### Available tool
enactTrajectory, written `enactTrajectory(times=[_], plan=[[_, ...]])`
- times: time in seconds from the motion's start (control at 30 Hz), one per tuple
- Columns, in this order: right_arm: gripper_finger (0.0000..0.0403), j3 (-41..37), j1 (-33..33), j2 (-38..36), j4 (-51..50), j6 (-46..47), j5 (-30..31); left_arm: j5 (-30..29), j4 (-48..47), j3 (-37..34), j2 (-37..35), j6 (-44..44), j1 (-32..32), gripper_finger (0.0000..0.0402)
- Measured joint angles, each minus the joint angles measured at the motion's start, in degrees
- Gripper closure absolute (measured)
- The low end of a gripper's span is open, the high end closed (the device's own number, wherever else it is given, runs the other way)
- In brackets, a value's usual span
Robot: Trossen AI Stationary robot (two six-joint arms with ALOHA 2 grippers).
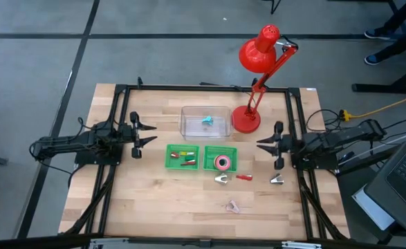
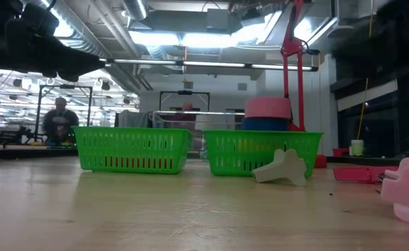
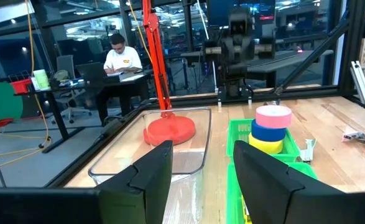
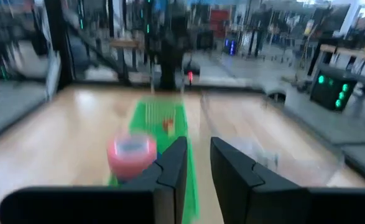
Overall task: Pick and place Stapler, Stapler remover, tape
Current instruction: Put the black staple remover into the transparent bin
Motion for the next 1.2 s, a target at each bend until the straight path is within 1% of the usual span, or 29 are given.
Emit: enactTrajectory(times=[0.07,0.17,0.27,0.4,0.47,0.6,0.67,0.73,0.8,0.9,1.03,1.2], plan=[[0.0331,3.83,-0.01,0.44,-3.54,3.64,-0.07,0.00,0.01,0.00,0.00,-0.02,0.00,0.0233],[0.0331,10.45,-0.01,1.70,-12.91,12.16,-0.09,0.00,-0.01,0.00,0.00,0.00,0.00,0.0233],[0.0331,17.29,-0.01,4.39,-22.68,16.96,-0.07,0.00,0.03,0.00,0.00,0.00,0.00,0.0233],[0.0331,24.84,0.27,10.96,-31.57,19.29,-0.12,0.00,0.04,0.00,0.00,-0.01,0.00,0.0233],[0.0331,28.10,0.96,14.31,-35.75,19.18,-1.45,0.00,0.05,0.00,0.00,-0.02,0.00,0.0233],[0.0331,33.04,3.10,21.58,-40.89,19.37,-2.07,0.00,0.06,0.00,0.00,0.00,0.02,0.0233],[0.0331,35.14,4.39,25.03,-41.72,19.36,-3.47,0.00,0.06,0.00,0.00,-0.02,0.00,0.0233],[0.0331,36.46,5.41,27.93,-43.03,19.40,-6.56,0.00,0.06,0.00,0.00,0.00,0.01,0.0233],[0.0331,37.39,6.39,31.02,-42.84,19.33,-9.57,0.00,0.06,0.00,0.00,-0.04,0.00,0.0233],[0.0331,37.61,7.50,35.83,-42.97,19.25,-11.85,0.00,0.06,0.00,0.00,-0.02,0.00,0.0233],[0.0331,37.55,8.06,42.95,-42.50,20.16,-12.11,0.00,0.07,0.00,0.00,-0.01,0.00,0.0233],[0.0331,37.51,8.04,51.57,-39.86,24.58,-12.11,0.00,0.10,0.00,0.00,-0.02,0.00,0.0233]])
